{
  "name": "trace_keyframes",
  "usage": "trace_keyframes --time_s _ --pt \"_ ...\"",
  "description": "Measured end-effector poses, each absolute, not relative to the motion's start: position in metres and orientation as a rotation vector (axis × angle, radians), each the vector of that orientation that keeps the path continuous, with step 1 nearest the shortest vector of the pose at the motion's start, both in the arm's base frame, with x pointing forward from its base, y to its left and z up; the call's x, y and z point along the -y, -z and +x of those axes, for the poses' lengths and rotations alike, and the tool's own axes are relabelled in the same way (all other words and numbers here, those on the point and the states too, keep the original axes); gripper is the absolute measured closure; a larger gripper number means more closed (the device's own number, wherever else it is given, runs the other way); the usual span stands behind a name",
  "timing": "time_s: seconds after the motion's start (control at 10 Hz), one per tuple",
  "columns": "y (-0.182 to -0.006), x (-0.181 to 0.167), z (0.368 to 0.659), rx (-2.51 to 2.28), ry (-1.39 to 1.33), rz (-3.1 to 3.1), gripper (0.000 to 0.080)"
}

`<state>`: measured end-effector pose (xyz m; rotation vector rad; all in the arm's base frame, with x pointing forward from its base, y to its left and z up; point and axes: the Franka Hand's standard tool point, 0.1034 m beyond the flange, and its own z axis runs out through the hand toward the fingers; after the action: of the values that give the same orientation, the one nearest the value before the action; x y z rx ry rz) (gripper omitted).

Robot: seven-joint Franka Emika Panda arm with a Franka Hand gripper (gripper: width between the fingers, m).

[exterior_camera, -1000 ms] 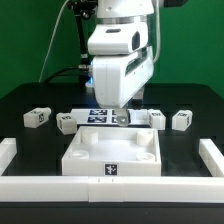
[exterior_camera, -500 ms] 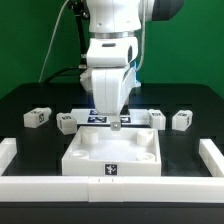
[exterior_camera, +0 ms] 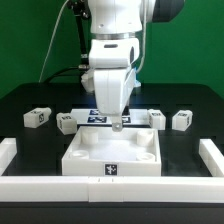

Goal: Assemble one leg

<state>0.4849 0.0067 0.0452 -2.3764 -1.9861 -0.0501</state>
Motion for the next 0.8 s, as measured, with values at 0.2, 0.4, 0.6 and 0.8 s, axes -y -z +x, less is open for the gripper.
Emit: trace_keyframes --time_s 0.2,0.4,0.6,0.8 --pt "-0.024 -0.003 0.462 1.991 0.020 -2.346 0.0150" --pt "-0.013 0.006 0.457 1.966 0.013 -2.359 0.0150" --pt "-0.013 0.012 0.459 1.953 0.016 -2.372 0.0150" --pt "-0.013 0.012 0.460 1.946 0.016 -2.379 0.0278"
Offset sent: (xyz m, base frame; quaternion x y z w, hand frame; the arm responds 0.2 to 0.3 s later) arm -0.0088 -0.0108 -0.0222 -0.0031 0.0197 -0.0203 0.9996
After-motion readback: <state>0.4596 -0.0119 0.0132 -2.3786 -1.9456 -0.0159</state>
